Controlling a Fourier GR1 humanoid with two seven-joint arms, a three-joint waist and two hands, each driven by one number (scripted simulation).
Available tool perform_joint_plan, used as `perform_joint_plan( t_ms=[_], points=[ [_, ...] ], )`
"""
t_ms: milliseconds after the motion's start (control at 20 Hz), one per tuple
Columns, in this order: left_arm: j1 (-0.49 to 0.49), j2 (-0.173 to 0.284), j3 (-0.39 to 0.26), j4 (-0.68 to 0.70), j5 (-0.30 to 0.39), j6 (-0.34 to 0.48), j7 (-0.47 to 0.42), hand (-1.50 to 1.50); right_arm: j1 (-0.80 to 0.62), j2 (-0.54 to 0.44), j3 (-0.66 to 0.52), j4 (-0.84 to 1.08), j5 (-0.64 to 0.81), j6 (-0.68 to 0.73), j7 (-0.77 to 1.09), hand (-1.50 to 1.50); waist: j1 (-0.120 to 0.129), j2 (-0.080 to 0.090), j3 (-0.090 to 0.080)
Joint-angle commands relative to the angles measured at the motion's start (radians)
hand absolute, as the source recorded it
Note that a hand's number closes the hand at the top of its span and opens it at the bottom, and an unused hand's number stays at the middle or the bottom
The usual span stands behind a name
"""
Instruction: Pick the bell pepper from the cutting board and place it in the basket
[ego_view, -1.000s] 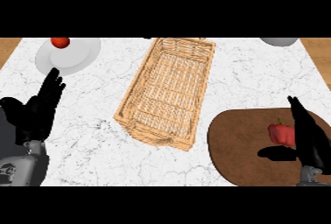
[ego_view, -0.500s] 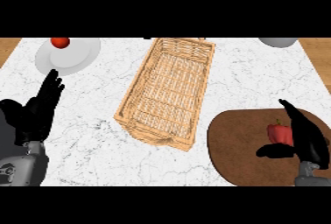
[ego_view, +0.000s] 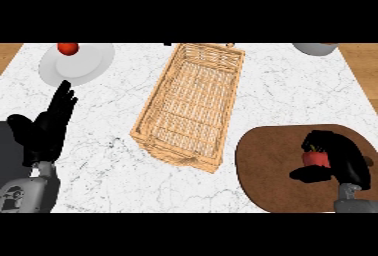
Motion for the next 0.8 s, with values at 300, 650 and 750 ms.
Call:
perform_joint_plan(
  t_ms=[300,650,750],
  points=[
    [-0.054,-0.028,-0.055,0.002,-0.006,-0.025,0.009,0.00,0.025,0.259,0.461,-0.022,0.116,0.091,0.020,1.50,0.131,0.043,0.025],
    [-0.073,-0.026,-0.054,0.012,0.000,-0.032,0.014,0.00,0.064,0.265,0.700,-0.075,-0.023,-0.046,0.139,1.50,0.121,0.036,0.032],
    [-0.074,-0.024,-0.051,0.020,0.003,-0.035,0.012,0.00,0.053,0.266,0.790,-0.096,-0.069,-0.157,0.154,1.50,0.116,0.031,0.032]
  ],
)
